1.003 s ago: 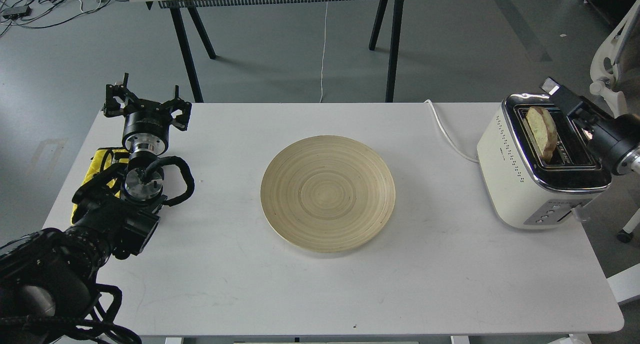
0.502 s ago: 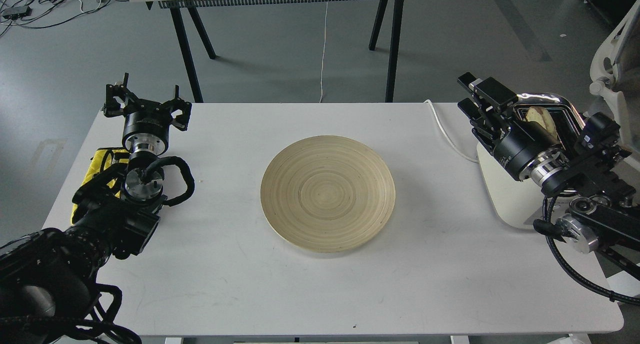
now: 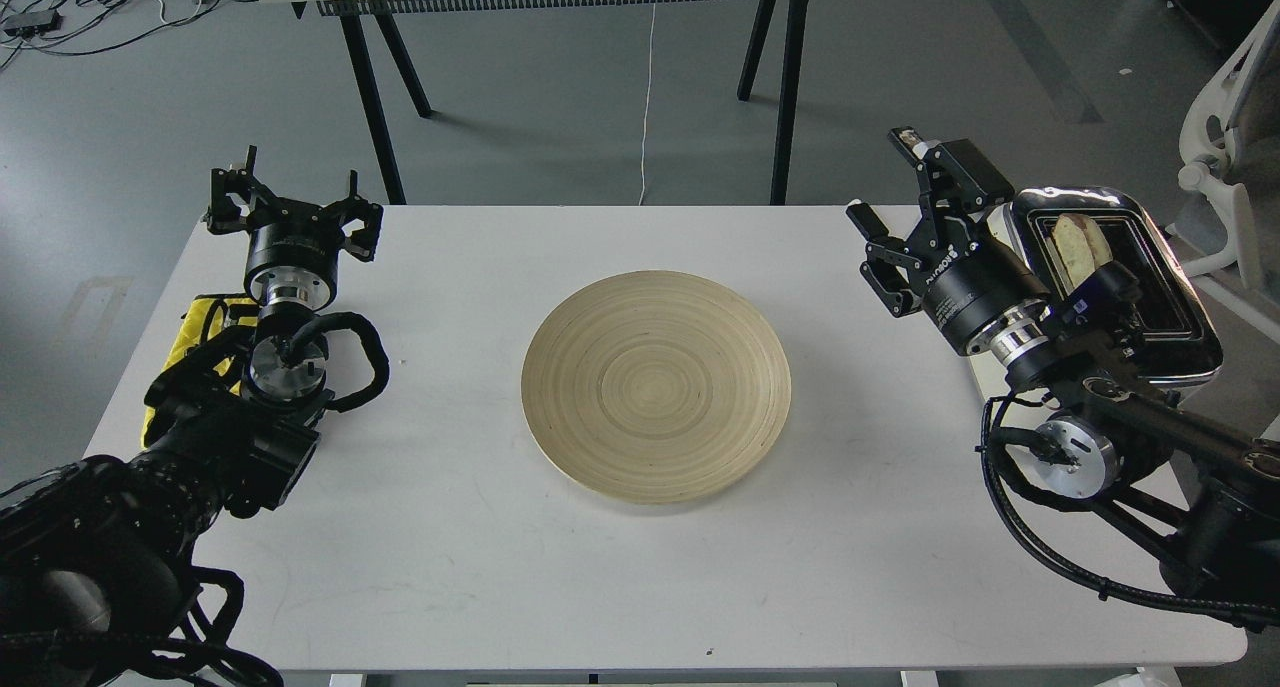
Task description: Put bread in toaster with right arm
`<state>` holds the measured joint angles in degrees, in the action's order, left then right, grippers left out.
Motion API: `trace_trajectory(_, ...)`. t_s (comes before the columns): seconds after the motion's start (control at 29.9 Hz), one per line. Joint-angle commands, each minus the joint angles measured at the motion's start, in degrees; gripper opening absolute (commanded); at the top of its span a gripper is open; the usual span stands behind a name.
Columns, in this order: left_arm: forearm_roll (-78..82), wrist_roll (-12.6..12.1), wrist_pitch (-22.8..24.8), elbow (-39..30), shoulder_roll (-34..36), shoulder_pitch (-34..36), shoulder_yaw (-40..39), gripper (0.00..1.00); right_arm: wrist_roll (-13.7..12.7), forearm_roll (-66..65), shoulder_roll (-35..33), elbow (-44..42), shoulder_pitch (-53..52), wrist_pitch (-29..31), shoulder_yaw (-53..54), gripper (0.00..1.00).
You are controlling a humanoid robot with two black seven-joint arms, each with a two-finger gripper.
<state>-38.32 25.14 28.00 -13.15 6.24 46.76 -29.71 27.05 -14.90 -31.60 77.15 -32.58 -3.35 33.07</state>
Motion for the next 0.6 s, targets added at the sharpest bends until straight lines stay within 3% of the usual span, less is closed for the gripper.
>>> trace_trajectory(0.0, 0.00, 0.00, 0.00, -0.03, 0.00, -0.01, 0.00, 1.00, -0.07, 3.72, 3.11, -7.26, 0.24, 9.04, 3.04, 0.99)
trace_trajectory(0.3, 0.00, 0.00, 0.00, -0.03, 0.00, -0.01, 0.00, 1.00, -0.07, 9.80, 8.56, -22.64, 0.77, 28.91, 7.44, 0.99)
trace_trajectory(0.57, 0.00, 0.00, 0.00, -0.03, 0.00, -0.01, 0.00, 1.00, -0.15, 10.68, 11.47, -26.52, 0.77, 31.35, 10.52, 0.99)
